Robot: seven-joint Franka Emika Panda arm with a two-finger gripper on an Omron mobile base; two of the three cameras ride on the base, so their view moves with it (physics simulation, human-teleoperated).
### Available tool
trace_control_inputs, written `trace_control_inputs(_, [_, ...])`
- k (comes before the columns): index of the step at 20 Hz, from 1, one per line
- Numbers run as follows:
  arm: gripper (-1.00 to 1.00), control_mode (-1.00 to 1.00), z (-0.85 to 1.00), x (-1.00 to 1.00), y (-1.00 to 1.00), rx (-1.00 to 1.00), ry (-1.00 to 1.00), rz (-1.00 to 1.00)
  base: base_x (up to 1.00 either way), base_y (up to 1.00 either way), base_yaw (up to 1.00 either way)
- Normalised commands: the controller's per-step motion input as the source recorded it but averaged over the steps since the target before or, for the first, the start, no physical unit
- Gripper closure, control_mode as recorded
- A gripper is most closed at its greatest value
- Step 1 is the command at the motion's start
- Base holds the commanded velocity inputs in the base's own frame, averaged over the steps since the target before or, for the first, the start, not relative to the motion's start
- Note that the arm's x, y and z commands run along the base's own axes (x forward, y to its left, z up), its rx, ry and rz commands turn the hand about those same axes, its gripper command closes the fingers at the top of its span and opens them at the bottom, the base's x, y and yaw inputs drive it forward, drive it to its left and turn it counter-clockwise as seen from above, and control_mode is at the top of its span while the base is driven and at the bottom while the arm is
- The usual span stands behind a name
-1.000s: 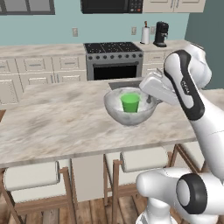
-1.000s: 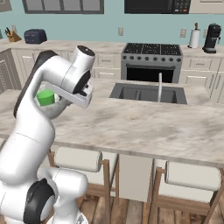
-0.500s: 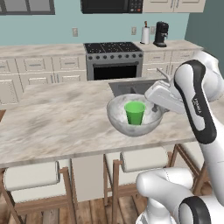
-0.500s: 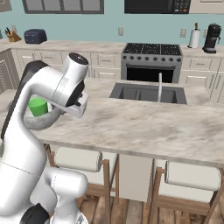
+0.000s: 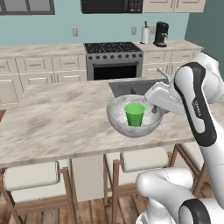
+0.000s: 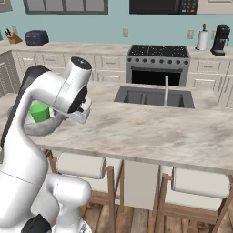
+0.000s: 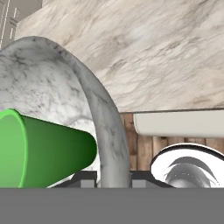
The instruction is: Place the cup inside the bowl on the dining table and move the bowl to any counter.
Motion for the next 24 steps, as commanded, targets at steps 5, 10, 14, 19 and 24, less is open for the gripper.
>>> trace_control_inputs(5, [1.00, 1.00, 0.00, 0.00, 0.00, 0.00, 0.00, 0.00, 0.00, 0.00, 0.00])
trace_control_inputs(10, [1.00, 1.00, 0.00, 0.00, 0.00, 0.00, 0.00, 0.00, -0.15, 0.00, 0.00])
trace_control_inputs(14, [1.00, 1.00, 0.00, 0.00, 0.00, 0.00, 0.00, 0.00, -0.55, 0.00, 0.00])
trace_control_inputs(19, [1.00, 1.00, 0.00, 0.00, 0.00, 0.00, 0.00, 0.00, -0.58, 0.02, 0.00])
trace_control_inputs(24, [1.00, 1.00, 0.00, 0.00, 0.00, 0.00, 0.00, 0.00, -0.47, 0.15, 0.00])
